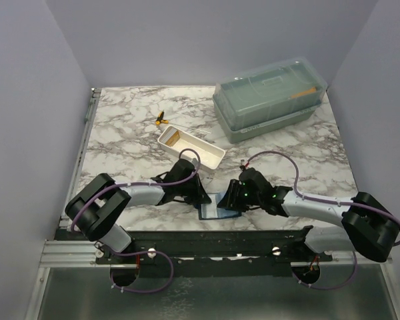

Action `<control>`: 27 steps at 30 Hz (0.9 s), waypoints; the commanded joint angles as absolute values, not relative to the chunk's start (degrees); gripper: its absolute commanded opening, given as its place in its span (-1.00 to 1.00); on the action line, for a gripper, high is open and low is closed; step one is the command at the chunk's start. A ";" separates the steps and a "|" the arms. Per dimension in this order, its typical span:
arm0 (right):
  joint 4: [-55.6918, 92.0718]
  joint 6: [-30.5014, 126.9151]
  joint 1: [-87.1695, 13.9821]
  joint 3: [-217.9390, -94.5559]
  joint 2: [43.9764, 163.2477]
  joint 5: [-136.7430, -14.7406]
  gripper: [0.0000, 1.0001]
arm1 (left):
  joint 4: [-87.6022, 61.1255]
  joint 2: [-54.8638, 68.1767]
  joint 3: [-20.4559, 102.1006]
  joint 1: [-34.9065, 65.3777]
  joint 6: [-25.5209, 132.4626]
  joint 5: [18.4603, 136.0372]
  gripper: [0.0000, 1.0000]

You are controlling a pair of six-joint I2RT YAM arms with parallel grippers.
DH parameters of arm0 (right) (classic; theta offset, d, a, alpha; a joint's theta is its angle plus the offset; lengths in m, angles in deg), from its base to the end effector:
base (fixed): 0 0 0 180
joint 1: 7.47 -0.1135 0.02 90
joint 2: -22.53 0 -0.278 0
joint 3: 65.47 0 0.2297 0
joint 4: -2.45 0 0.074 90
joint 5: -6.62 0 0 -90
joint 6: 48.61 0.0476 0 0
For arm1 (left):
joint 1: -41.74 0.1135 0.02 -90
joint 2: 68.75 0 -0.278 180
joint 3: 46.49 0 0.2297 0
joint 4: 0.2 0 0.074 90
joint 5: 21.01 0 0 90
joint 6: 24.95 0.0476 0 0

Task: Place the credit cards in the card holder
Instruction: Open the card holder at the center of the board.

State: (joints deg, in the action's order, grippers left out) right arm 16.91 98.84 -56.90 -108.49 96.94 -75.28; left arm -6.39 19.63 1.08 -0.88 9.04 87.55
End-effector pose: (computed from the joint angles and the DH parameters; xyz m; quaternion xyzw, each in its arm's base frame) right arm 0.1417 0.1758 0.1747 0.0382 0.9240 0.3401 0.1707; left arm 0.1864 -0.1921 0.1541 -0.0484 0.9189 -0.3721 0.1220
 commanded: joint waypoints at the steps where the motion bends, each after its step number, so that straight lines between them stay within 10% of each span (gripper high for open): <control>1: 25.10 98.01 -54.31 -105.22 95.01 -82.71 -0.24 | -13.92 19.89 -0.03 -1.05 13.28 80.43 -1.00; 17: 39.41 96.72 -51.59 -110.79 97.65 -92.59 -0.49 | -18.23 23.59 5.17 0.00 16.96 77.09 -1.00; 27: 48.05 91.18 -53.71 -119.82 100.73 -93.05 0.06 | -17.78 22.64 5.30 0.03 16.79 81.25 -1.00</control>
